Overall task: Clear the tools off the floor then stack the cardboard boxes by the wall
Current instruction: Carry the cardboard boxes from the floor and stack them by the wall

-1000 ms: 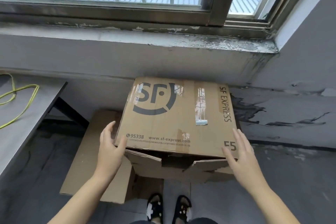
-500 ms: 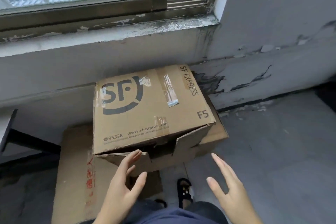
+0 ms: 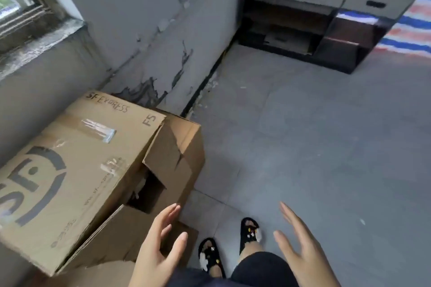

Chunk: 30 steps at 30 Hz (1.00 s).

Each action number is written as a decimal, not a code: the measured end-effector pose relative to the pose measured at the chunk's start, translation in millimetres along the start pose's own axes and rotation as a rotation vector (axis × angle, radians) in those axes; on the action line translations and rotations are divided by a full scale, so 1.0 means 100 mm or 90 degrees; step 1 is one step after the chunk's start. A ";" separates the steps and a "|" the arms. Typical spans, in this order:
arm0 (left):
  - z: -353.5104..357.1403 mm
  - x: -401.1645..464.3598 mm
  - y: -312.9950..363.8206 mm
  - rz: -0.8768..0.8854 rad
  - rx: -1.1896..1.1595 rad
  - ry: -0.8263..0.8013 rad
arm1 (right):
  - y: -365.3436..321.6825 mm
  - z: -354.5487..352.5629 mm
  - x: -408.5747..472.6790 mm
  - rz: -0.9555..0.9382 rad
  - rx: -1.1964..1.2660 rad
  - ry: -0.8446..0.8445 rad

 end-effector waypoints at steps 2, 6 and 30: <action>0.22 0.00 0.09 0.029 0.013 -0.056 | 0.10 -0.24 -0.28 0.032 0.003 0.071; 0.79 -0.09 0.26 0.081 0.043 -0.167 | 0.30 -0.73 -0.88 0.073 -0.005 0.226; 5.99 -3.20 1.47 0.394 0.232 -0.780 | 1.61 -3.32 -5.60 0.402 -0.025 0.975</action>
Point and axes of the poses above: each hand's wrist, its own x-axis towards the middle knuckle, its own z-axis out of the palm, y = z × x, the point moved 6 cm from there along x, towards the middle knuckle, and after that the axes turned 13 degrees about -z, right-handed, at the moved point
